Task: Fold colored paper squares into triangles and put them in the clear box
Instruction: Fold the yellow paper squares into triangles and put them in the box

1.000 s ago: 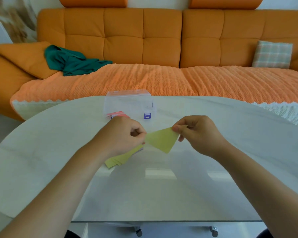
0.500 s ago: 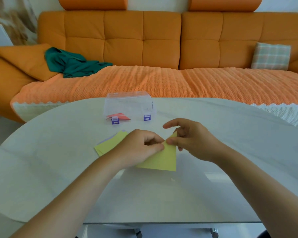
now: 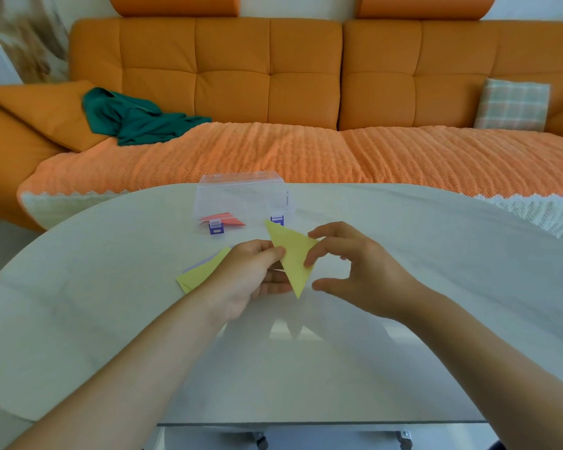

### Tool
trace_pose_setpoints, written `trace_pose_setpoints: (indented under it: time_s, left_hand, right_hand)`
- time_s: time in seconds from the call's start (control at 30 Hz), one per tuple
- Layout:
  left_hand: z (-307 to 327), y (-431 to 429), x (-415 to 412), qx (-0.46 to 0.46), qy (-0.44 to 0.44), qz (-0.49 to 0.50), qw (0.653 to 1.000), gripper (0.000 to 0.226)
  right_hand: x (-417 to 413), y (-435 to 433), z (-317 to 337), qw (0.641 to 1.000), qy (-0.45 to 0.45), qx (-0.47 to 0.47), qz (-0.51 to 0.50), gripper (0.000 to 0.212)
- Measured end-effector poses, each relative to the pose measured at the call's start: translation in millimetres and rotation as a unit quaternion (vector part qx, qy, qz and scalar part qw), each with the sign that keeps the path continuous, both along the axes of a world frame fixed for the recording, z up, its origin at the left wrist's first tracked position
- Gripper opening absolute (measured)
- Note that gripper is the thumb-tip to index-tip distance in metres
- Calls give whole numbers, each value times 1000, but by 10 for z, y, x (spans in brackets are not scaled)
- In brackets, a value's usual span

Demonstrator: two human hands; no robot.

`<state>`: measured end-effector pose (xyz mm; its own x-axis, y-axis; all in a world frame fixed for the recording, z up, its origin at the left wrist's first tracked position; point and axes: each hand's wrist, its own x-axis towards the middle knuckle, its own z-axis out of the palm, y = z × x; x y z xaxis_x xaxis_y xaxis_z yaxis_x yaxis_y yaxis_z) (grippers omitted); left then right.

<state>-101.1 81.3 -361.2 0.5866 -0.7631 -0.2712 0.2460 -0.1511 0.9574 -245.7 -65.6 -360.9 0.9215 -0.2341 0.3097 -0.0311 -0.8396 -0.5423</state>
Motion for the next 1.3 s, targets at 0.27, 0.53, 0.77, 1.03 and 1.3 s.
trace_pose_setpoints:
  time_s: [0.27, 0.53, 0.77, 1.03, 1.3]
  left_hand:
    - [2, 22, -57, -6, -75, -58, 995, 17]
    - [-18, -9, -96, -39, -53, -81, 995, 21]
    - [-111, -42, -118, -34, -201, -1, 979, 11]
    - [-102, -34, -130, -44, -173, -49, 983, 18]
    - [-10, 46, 10, -78, -214, -75, 971, 22]
  right_hand:
    - [57, 60, 10, 989, -38, 125, -76, 3]
    - [71, 0, 52, 944, 12, 299, -136, 8]
    - [39, 7, 114, 945, 14, 304, -121, 7]
    - [19, -13, 153, 940, 64, 304, -143, 13]
    - [-60, -125, 234, 932, 107, 334, -94, 13]
